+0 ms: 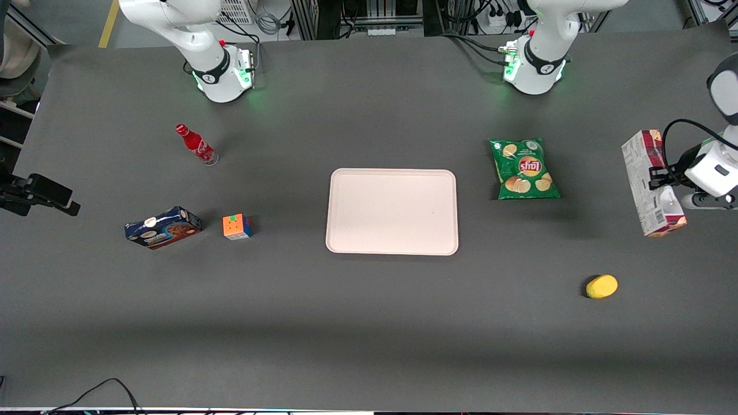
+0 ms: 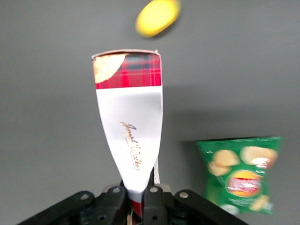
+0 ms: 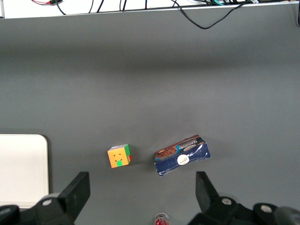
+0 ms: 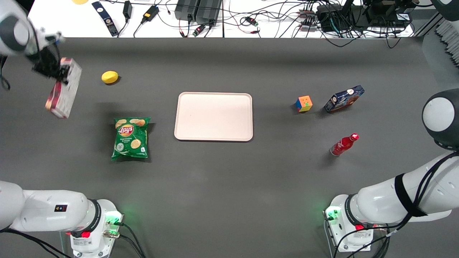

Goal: Place red cookie box on tray
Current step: 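Lift the cookie box upright with the left gripper, then carry the upright cookie box over the white tray's edge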

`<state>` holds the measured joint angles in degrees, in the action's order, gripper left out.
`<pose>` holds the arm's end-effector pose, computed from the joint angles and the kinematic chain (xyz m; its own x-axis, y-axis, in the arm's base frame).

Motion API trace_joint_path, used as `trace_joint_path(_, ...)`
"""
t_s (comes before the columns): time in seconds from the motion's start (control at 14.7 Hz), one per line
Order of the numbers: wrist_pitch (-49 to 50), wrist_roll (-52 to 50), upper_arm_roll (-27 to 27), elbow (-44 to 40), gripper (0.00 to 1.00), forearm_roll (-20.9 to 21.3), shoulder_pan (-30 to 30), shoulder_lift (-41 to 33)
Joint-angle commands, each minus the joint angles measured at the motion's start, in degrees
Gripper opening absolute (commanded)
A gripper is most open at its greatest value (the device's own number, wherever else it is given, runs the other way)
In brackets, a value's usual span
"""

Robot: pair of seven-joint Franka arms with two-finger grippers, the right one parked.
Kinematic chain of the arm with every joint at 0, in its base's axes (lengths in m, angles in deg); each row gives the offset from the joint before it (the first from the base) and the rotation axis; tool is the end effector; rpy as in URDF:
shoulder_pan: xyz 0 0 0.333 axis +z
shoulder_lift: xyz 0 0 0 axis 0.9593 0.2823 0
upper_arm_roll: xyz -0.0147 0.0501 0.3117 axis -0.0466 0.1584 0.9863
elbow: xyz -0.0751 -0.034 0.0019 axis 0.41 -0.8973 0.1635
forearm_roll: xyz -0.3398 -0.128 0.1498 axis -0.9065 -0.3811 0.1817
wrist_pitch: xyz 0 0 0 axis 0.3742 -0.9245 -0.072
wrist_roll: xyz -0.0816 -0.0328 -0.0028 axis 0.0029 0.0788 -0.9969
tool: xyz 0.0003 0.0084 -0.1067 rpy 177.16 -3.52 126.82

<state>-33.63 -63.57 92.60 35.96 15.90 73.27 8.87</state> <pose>0.5298 0.0993 0.4414 0.9954 -0.0379 -0.0882 -0.0392 -0.9991 -0.0138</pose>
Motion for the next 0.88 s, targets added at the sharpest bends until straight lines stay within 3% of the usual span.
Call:
trace_joint_path(0.0,9.8,-5.1,-7.0,-12.3,0.00,-1.8,-1.1,2.0)
trace_joint_path(0.2,9.3,-13.3,-15.2,-13.5,0.00,-2.0,-1.3,2.2)
trace_joint_path(0.48,3.8,-27.5,-25.9,-14.9,0.00,-2.0,-1.8,8.4)
trace_joint_path(0.82,-2.3,-37.6,-31.3,-14.3,0.00,-1.6,-2.6,14.5)
